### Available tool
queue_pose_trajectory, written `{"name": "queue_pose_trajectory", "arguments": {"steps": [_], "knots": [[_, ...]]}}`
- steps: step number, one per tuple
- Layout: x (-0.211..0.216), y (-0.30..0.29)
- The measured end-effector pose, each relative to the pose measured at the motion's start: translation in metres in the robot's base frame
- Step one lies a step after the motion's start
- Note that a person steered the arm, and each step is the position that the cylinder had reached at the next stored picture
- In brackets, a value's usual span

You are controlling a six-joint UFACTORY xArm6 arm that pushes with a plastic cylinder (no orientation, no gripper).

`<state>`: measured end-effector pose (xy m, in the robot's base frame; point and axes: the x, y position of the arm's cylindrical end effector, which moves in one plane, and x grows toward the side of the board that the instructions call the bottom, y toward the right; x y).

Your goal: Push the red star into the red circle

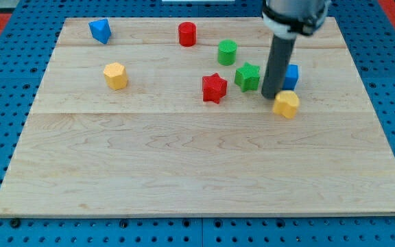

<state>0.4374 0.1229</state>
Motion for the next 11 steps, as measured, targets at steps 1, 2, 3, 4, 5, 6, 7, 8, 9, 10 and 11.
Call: {"name": "queue_pose_trajectory", "arguments": {"steps": [1,2,3,4,5,6,7,8,9,10,11], "knots": [[0.020,-0.046],[-0.022,-0.073],[-0.070,-0.104],[-0.054,-0.113],[-0.040,-0.150],[-0.096,-0.150],[-0.098,-0.151],[-0.119,-0.154],[-0.137,-0.162],[-0.121,-0.189],[-0.146,-0.195]]}}
